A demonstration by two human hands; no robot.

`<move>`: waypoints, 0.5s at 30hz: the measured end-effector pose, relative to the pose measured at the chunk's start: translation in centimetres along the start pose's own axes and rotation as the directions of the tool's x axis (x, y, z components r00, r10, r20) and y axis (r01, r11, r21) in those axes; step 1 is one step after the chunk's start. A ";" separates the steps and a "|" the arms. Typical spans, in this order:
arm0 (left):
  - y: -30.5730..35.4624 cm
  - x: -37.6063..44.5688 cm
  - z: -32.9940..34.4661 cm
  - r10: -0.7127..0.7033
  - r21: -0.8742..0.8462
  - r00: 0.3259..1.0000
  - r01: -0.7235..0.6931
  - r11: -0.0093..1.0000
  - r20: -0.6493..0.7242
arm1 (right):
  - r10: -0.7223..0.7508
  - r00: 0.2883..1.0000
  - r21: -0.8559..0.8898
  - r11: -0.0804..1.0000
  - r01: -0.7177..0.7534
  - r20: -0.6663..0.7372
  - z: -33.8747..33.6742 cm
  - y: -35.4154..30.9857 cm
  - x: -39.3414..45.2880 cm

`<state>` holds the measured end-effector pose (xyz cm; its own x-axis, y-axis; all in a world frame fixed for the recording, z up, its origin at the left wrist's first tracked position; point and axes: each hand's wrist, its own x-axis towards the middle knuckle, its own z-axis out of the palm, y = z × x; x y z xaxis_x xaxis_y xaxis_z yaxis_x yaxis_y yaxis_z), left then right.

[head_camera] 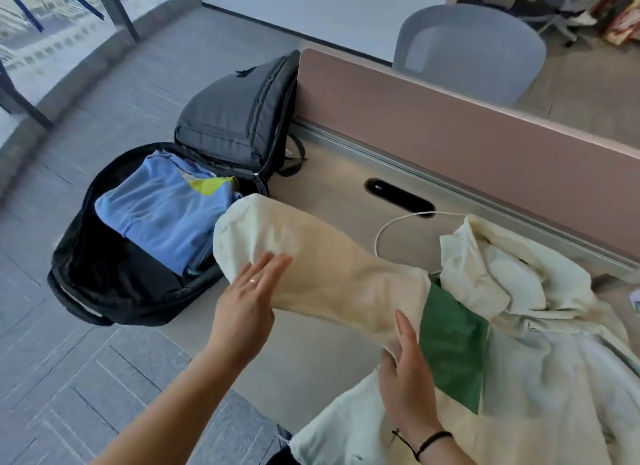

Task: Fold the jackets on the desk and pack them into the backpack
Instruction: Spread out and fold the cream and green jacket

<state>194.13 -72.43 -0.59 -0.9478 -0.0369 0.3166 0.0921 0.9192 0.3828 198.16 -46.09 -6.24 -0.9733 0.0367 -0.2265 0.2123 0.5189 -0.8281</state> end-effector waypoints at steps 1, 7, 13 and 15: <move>-1.3 -0.3 0.9 0.011 0.019 0.992 -0.013 1.000 0.126 | 0.018 0.995 -0.067 0.998 -0.011 0.099 0.5 0.1 0.4; -5.4 -2.5 6.8 -0.051 0.089 0.638 -0.028 0.996 0.769 | 0.261 0.849 -0.413 0.909 -0.055 0.460 3.5 2.2 1.4; -2.6 -1.8 10.9 0.013 -0.096 0.664 0.088 0.991 0.748 | 0.428 0.878 -0.174 0.901 -0.397 0.214 2.3 5.4 -0.5; -0.7 -1.7 12.5 0.061 -0.122 0.652 0.049 0.991 0.756 | 0.466 0.871 -0.359 0.849 -0.389 0.158 1.3 6.9 -1.6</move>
<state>191.86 -68.10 -12.25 -0.8427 0.3281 -0.4268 0.0817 0.8615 0.5011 201.33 -43.70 -12.26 -0.7347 0.1385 -0.6641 0.5273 0.7324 -0.4307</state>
